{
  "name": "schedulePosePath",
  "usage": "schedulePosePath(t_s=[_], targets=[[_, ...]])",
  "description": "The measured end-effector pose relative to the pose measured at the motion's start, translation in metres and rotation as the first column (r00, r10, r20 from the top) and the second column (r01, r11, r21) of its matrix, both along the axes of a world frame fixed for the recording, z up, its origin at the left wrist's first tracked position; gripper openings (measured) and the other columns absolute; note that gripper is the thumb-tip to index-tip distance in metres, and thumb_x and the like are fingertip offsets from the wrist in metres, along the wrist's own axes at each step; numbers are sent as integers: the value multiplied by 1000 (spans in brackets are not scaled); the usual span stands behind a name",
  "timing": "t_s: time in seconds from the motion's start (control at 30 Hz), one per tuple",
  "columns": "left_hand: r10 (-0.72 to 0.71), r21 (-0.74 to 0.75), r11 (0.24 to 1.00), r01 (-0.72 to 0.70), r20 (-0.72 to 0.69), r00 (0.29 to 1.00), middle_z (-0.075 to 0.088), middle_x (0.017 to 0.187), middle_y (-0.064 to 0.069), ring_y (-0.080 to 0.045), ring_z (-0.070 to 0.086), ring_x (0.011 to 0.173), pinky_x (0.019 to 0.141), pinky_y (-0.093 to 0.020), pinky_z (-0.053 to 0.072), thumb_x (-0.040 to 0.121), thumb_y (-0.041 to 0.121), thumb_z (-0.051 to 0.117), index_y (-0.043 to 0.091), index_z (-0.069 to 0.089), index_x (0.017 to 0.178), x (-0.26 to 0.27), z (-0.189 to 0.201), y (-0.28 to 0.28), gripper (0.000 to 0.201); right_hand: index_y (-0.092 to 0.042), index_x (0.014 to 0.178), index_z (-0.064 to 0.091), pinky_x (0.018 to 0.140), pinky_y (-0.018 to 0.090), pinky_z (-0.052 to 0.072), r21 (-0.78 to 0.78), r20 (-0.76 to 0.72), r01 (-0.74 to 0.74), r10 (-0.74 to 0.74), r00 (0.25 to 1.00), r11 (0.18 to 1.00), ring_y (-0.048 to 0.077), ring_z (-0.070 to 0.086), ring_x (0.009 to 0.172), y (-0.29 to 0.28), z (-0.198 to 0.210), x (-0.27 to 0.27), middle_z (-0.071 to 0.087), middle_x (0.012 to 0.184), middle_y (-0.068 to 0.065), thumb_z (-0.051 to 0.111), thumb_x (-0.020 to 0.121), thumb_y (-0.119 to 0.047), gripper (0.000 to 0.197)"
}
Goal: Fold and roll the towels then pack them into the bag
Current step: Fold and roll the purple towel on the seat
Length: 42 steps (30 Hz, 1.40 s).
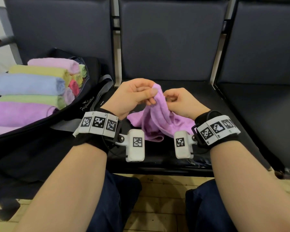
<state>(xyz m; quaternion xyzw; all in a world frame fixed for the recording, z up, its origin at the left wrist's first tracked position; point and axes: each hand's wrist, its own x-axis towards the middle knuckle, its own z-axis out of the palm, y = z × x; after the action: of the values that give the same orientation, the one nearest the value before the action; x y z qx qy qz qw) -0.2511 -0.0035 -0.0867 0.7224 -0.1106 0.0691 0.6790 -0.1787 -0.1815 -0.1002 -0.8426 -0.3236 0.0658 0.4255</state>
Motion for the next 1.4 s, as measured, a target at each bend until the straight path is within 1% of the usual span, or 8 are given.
schedulePosePath(t_s=[0.07, 0.17, 0.3, 0.57, 0.8, 1.0, 1.23, 1.4], targets=[[-22, -16, 1000, 22, 14, 1000, 67, 66, 3, -8, 60, 63, 67, -20, 51, 90, 2, 58, 10, 65, 97, 0, 1, 1, 13, -18, 82, 70, 68, 43, 53, 10, -28, -43, 43, 999, 999, 31, 58, 67, 3, 0, -2, 66, 81, 26, 65, 87, -12, 9], [-36, -26, 999, 36, 23, 999, 66, 66, 3, -9, 60, 63, 68, -20, 51, 91, 1, 56, 9, 64, 98, 0, 2, 5, 13, -9, 82, 72, 60, 26, 51, -66, -33, -65, 63, 997, 996, 15, 58, 61, 8, -1, -5, 68, 75, 15, 61, 88, -6, 13], [22, -142, 990, -15, 50, 998, 65, 65, 4, -7, 57, 62, 65, -17, 48, 92, -2, 53, 8, 61, 97, 2, 4, 9, 15, -21, 76, 66, 67, 36, 51, -164, 124, 208, -189, 974, 964, 20, 57, 65, 6, -13, 12, 64, 70, 4, 56, 86, -12, 16], [101, -207, 975, -80, 91, 991, 64, 69, 4, -6, 56, 63, 66, -18, 48, 92, -2, 53, 8, 61, 99, 5, 1, 2, 14, -13, 86, 57, 67, 31, 34, 10, 372, 695, -648, 665, 719, 27, 47, 71, -12, -9, 15, 55, 75, 2, 52, 86, -24, 11], [183, -215, 963, -161, 87, 979, 64, 68, 5, -6, 56, 60, 64, -17, 47, 93, -3, 53, 9, 61, 97, 9, -2, -1, 15, -10, 90, 51, 65, 32, 27, 121, 414, 809, -770, 486, 576, 30, 40, 69, -48, 3, 13, 49, 75, 6, 45, 88, -20, 11], [176, -212, 964, -158, 70, 982, 64, 66, 6, -5, 56, 60, 64, -16, 47, 93, -2, 53, 8, 60, 98, 8, -3, -7, 14, -8, 91, 52, 69, 37, 33, 213, 524, 828, -776, 351, 519, 36, 54, 81, -80, -4, 21, 55, 100, 16, 43, 92, -25, 19], [262, -242, 942, -232, 102, 960, 64, 65, 6, -5, 56, 60, 66, -18, 47, 93, -1, 54, 10, 61, 96, 11, -3, -10, 14, -2, 115, 46, 74, 41, 38, -56, 435, 879, -781, 448, 473, 43, 60, 92, -108, -20, 21, 63, 103, 24, 38, 98, -17, 24], [441, -352, 856, -378, 117, 890, 63, 71, 3, -5, 56, 63, 67, -18, 47, 94, 4, 55, 8, 58, 101, 18, -4, -1, 9, -1, 113, 51, 78, 40, 38, -200, 316, 882, -824, 471, 427, 44, 57, 103, -119, -29, 20, 59, 113, 25, 40, 96, -18, 27]])
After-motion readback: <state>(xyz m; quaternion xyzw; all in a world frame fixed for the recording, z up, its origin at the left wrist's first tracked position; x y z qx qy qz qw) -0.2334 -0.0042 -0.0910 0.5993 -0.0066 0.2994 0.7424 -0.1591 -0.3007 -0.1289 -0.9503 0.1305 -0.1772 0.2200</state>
